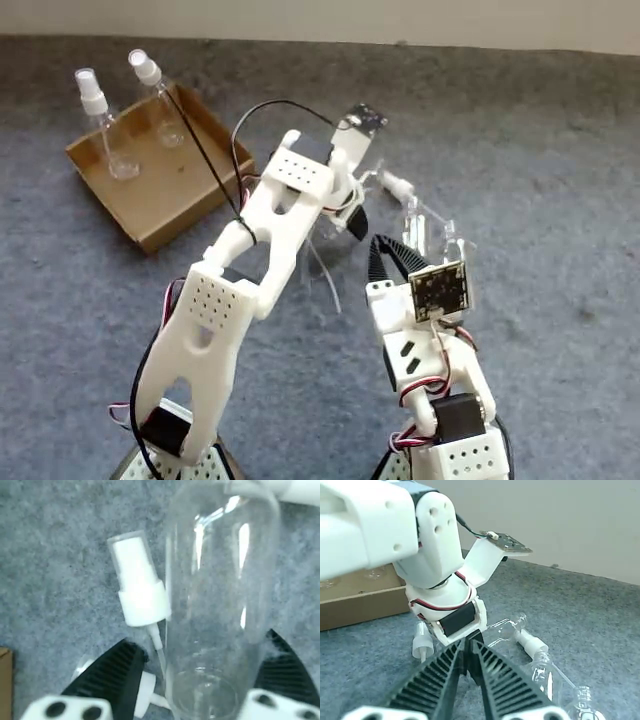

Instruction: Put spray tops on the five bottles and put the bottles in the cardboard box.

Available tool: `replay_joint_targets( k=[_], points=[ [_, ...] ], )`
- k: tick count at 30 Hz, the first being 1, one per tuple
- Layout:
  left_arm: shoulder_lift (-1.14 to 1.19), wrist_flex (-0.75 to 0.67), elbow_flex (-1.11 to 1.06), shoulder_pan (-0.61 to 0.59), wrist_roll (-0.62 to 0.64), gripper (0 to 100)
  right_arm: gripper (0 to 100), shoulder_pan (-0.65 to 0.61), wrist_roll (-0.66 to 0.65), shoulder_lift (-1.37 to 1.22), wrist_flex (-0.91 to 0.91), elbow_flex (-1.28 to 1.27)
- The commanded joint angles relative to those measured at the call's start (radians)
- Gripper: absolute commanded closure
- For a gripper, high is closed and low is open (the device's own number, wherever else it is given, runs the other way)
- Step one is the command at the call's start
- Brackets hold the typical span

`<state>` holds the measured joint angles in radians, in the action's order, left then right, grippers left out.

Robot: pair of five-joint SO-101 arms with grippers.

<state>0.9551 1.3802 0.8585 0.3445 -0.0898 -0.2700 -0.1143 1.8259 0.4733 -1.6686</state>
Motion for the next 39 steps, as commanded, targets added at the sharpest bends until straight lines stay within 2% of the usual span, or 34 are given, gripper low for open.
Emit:
replay_joint_targets(
  k=[1,7,15,30,36,39],
  points=[
    [-0.021,-0.011,0.056,0.012,-0.008,74,99.4,-0.008,-0.011,0.012,-0.004,-0.111],
    [-0.081,0.002,0.053,0.013,-0.005,74,99.4,-0.01,-0.011,0.012,-0.004,-0.111],
    [-0.128,0.123,0.054,0.004,-0.006,74,99.4,-0.012,-0.012,0.012,-0.004,-0.111],
    [-0.131,0.117,0.056,0.005,-0.006,74,99.4,-0.012,-0.012,0.012,-0.004,-0.111],
    [-0.131,0.117,0.056,0.005,-0.009,87,99.4,-0.012,-0.012,0.012,-0.004,-0.111],
    [-0.131,0.12,0.058,0.004,-0.009,88,99.4,-0.012,-0.012,0.012,-0.004,-0.111]
  ],
)
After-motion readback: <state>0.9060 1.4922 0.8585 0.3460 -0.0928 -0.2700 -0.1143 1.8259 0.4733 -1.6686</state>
